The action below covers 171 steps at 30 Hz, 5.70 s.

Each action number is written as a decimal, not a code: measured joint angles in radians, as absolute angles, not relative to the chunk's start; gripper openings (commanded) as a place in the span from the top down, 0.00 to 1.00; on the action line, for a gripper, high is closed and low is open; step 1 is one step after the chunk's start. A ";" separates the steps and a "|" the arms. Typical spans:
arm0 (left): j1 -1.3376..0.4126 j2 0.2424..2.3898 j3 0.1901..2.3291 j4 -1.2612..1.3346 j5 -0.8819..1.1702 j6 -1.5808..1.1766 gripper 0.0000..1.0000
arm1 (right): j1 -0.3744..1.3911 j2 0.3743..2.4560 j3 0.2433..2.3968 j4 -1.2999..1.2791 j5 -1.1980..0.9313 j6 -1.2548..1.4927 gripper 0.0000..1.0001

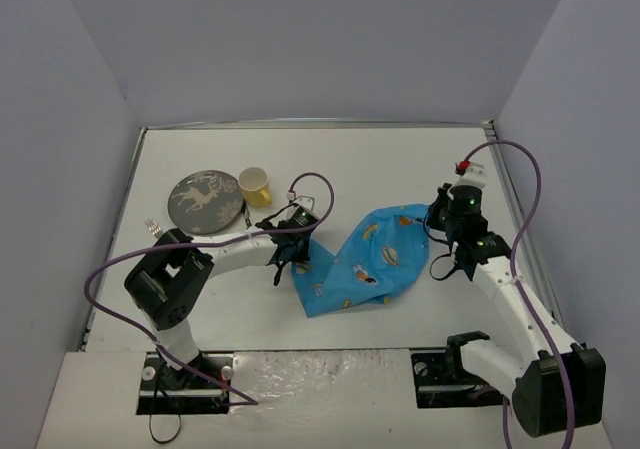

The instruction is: Set the dinner table for one person

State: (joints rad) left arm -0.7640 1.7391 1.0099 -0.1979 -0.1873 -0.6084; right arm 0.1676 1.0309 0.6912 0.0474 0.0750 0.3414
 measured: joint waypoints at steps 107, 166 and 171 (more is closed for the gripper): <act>-0.731 1.557 1.376 -0.318 -0.140 -0.274 0.05 | 0.077 1.572 1.121 -0.019 0.059 0.233 0.34; -0.718 2.079 1.499 -0.313 -0.102 -0.599 0.13 | 0.074 2.245 1.641 -0.034 -0.062 -0.134 1.00; -0.689 2.144 1.599 -0.301 -0.047 -0.636 0.14 | 0.054 2.324 1.768 -0.061 -0.055 -0.140 1.00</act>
State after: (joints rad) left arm -0.6895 2.1444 1.5995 -0.3011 -0.0474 -0.6365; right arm 0.0539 2.3237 1.7683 -0.0613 -0.0553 -0.1402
